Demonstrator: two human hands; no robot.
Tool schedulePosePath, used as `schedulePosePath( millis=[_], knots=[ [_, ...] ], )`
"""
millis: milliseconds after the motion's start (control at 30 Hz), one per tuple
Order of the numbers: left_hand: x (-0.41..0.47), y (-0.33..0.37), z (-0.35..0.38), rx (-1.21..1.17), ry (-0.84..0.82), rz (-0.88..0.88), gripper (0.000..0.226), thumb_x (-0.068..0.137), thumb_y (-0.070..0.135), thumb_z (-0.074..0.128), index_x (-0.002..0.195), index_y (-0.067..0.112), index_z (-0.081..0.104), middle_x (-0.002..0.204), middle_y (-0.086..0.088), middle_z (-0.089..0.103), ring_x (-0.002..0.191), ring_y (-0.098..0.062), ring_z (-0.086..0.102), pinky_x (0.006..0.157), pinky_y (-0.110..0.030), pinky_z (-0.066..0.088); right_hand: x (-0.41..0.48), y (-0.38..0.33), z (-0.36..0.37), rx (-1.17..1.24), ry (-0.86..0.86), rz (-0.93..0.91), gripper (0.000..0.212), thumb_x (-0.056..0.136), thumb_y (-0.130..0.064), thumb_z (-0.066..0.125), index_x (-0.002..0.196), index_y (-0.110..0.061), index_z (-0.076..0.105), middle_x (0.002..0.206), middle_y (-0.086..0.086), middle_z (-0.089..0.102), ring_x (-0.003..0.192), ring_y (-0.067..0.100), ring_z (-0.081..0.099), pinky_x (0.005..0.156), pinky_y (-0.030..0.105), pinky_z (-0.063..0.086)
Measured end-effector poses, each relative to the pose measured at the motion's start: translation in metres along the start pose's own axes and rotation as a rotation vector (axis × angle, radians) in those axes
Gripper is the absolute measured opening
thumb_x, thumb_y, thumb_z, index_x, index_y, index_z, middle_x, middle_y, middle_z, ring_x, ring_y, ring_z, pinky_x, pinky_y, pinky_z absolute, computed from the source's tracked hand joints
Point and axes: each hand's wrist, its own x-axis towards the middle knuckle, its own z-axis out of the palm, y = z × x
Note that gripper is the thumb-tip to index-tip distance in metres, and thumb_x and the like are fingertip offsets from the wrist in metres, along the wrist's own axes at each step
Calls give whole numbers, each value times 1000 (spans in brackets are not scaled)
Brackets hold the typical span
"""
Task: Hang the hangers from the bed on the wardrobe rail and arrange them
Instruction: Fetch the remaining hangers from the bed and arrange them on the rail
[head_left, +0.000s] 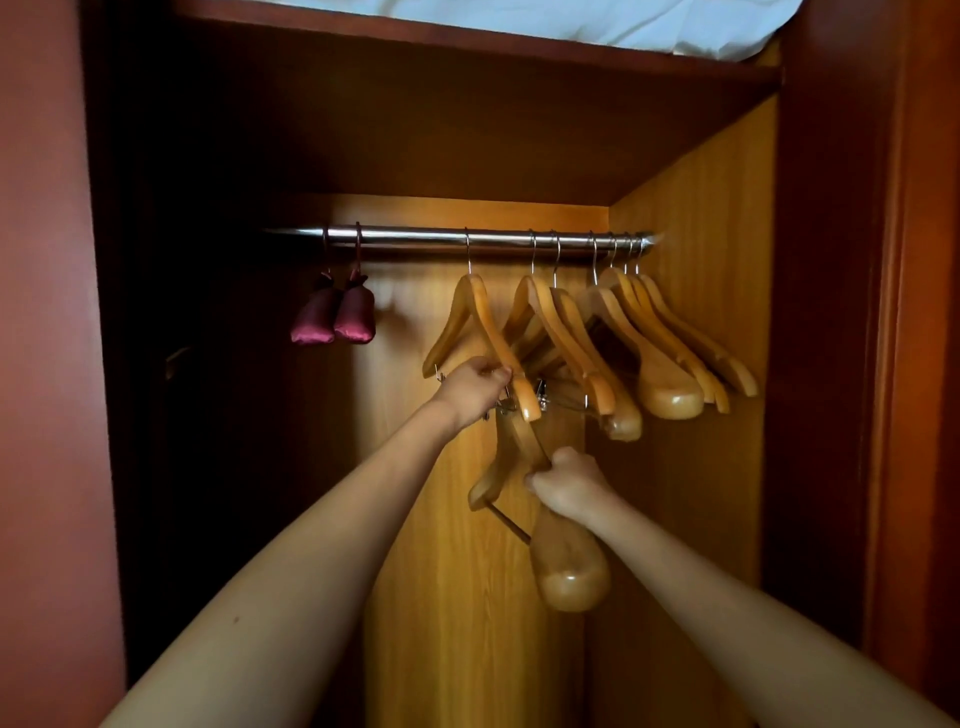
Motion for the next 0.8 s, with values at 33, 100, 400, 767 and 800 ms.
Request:
schedulePosePath(
  millis=[33, 100, 400, 767, 800],
  knots=[
    [-3, -2, -1, 5, -4, 5, 39, 100, 28, 39, 134, 11, 50, 109, -10, 58, 89, -24, 56, 61, -21, 42, -4, 0, 4, -2, -5, 14, 27, 88, -20, 54, 110, -4, 60, 115, 14, 62, 106, 30, 58, 78, 30, 44],
    [-12, -9, -3, 19, -16, 8, 38, 102, 19, 34, 134, 9, 50, 104, -10, 57, 74, -15, 49, 43, -8, 37, -15, 0, 14, -21, -22, 50, 30, 89, -20, 53, 112, -4, 60, 117, 15, 61, 110, 31, 57, 86, 32, 47],
    [-60, -65, -24, 183, -195, -238, 41, 97, 30, 44, 128, 3, 49, 120, -19, 58, 111, -34, 56, 80, -35, 46, -76, 4, 81, -59, -143, 153, 20, 77, -17, 64, 94, -7, 68, 98, 11, 68, 92, 26, 66, 61, 22, 45],
    [-89, -70, -57, 104, -241, -338, 25, 98, 32, 41, 94, 10, 52, 84, -6, 54, 62, -17, 49, 65, -28, 42, -100, -59, 72, 48, 32, 3, 28, 84, -21, 59, 60, -22, 44, 63, -7, 47, 56, 8, 45, 46, 21, 35],
    [-88, -66, -58, 83, -241, -329, 26, 98, 34, 41, 95, 11, 52, 84, -6, 55, 60, -16, 48, 62, -27, 40, -99, -66, 66, 65, 59, -18, 28, 85, -20, 59, 61, -22, 44, 63, -7, 47, 55, 6, 44, 44, 20, 33]
  ],
)
